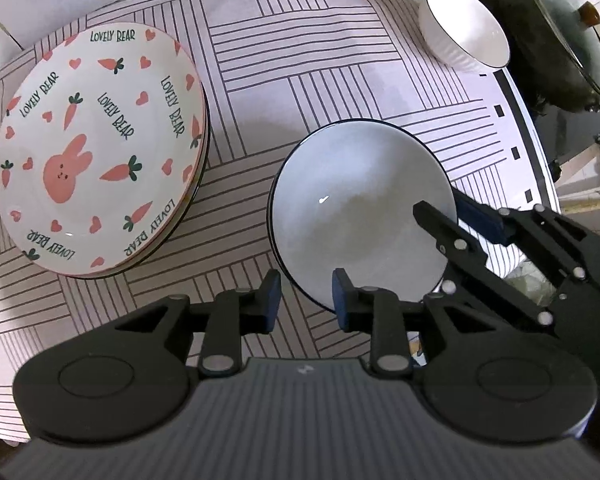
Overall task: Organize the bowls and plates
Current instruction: 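Lower the held bowl into the first bowl and open the left gripper, then move the left gripper to the last white bowl and grasp its rim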
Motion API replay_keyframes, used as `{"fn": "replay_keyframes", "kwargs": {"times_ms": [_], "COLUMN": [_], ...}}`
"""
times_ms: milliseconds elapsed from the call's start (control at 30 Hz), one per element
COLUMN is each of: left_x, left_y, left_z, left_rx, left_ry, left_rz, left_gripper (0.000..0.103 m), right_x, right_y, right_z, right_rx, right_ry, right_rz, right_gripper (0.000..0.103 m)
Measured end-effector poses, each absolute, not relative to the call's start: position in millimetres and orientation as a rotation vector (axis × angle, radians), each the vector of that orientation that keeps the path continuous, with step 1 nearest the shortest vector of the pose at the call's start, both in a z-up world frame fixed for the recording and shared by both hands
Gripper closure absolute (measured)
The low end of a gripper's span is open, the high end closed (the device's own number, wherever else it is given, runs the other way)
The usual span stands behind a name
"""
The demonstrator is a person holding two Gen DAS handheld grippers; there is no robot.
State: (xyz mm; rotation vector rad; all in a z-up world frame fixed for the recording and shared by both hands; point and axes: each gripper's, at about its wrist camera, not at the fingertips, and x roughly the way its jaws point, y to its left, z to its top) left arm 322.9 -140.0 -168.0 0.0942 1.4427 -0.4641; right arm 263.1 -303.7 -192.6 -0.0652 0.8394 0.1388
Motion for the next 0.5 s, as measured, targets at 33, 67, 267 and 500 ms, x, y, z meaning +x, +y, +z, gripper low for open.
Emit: {"fn": "replay_keyframes", "kwargs": {"times_ms": [33, 67, 267, 500], "left_x": [322, 320, 307, 304], "left_y": [-140, -139, -136, -158], "left_z": [-164, -160, -123, -93], "left_rx": [0.087, 0.082, 0.045, 0.0], "left_ry": [1.434, 1.426, 1.335, 1.213], "left_rz": [-0.47, -0.466, -0.434, -0.437], "left_gripper": [0.076, 0.076, 0.076, 0.074], "right_x": [260, 256, 230, 206], "right_y": [-309, -315, -361, -405], "right_z": [-189, -183, -155, -154], "right_rx": [-0.044, -0.024, 0.028, 0.047], "right_ry": [0.826, 0.809, 0.699, 0.596], "right_rz": [0.163, 0.18, 0.243, 0.233], "right_gripper": [0.07, 0.067, 0.056, 0.041]}}
